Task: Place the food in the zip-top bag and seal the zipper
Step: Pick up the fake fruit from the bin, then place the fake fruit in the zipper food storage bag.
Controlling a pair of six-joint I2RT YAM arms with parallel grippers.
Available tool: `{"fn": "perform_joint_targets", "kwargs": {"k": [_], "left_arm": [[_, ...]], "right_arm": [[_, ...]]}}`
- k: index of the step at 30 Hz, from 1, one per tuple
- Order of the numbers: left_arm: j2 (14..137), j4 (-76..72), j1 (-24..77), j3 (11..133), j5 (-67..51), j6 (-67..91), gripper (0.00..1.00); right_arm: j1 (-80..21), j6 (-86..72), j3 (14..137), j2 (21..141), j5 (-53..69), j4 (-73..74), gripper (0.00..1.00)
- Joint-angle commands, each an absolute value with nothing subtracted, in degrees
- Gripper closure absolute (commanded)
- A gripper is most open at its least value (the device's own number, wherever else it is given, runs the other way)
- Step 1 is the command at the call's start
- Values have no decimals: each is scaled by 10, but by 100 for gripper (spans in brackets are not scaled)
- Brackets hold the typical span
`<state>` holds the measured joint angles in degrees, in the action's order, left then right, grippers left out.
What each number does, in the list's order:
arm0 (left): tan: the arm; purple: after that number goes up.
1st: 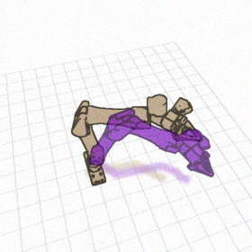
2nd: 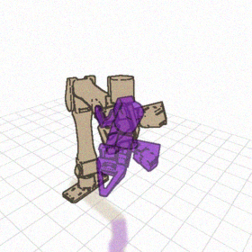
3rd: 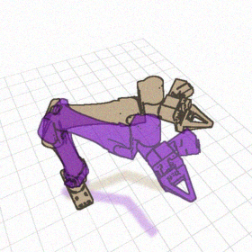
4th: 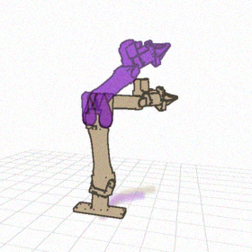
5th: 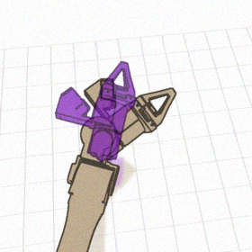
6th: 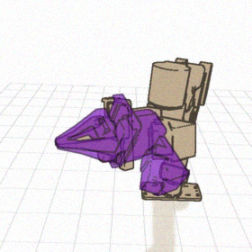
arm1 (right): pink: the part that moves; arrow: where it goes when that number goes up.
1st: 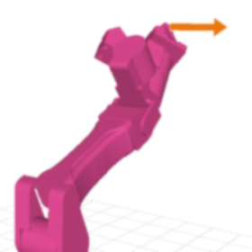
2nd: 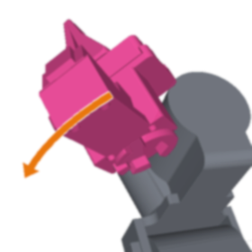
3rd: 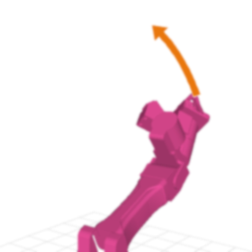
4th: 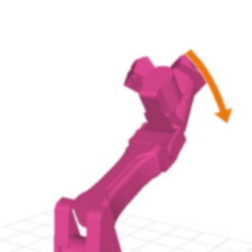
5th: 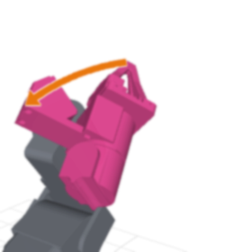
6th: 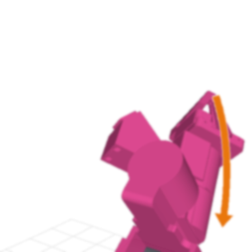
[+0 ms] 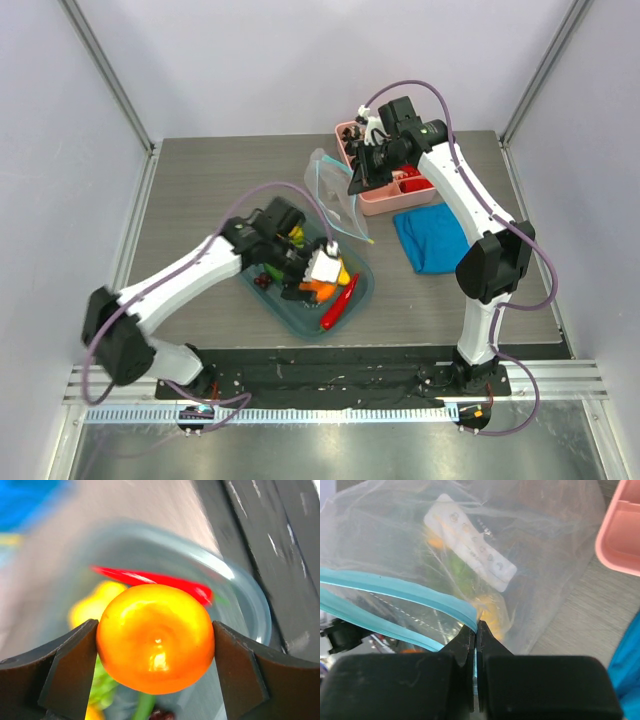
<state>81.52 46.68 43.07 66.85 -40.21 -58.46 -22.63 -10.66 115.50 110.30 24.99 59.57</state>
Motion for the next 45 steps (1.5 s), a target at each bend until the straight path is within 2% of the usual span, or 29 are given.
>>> {"fn": "perform_joint_targets", "kwargs": {"k": [1, 4, 13, 18, 26, 28, 29, 30, 33, 39, 43, 45], "left_arm": [[726, 254, 396, 707, -437, -304, 45], [729, 135, 395, 726, -384, -191, 46], [832, 47, 367, 785, -199, -50, 46], [849, 27, 315, 771, -184, -4, 46], [883, 49, 305, 796, -161, 37, 41], [893, 72, 305, 818, -154, 34, 35], [896, 94, 305, 827, -149, 34, 29], [903, 105, 305, 842, -149, 33, 17], [899, 122, 305, 853, -145, 33, 0], [850, 98, 299, 827, -227, 34, 0], [817, 84, 259, 814, -317, 99, 0], [788, 70, 209, 784, -361, 118, 0]], "right_arm": [[-225, -175, 1170, 1092, 316, 557, 99], [-224, -228, 1172, 1093, 337, 529, 99], [-223, -293, 1171, 1083, 385, 514, 99], [-207, -297, 1134, 1067, 422, 507, 99], [-196, -310, 1123, 1075, 489, 488, 99], [-196, -323, 1118, 1077, 516, 465, 99], [-196, -338, 1116, 1078, 534, 458, 99], [-196, -343, 1114, 1078, 541, 454, 99], [-194, -351, 1113, 1082, 551, 444, 99], [-178, -366, 1114, 1093, 545, 439, 99], [-168, -368, 1118, 1099, 548, 433, 99], [-164, -370, 1121, 1099, 548, 431, 99]]}}
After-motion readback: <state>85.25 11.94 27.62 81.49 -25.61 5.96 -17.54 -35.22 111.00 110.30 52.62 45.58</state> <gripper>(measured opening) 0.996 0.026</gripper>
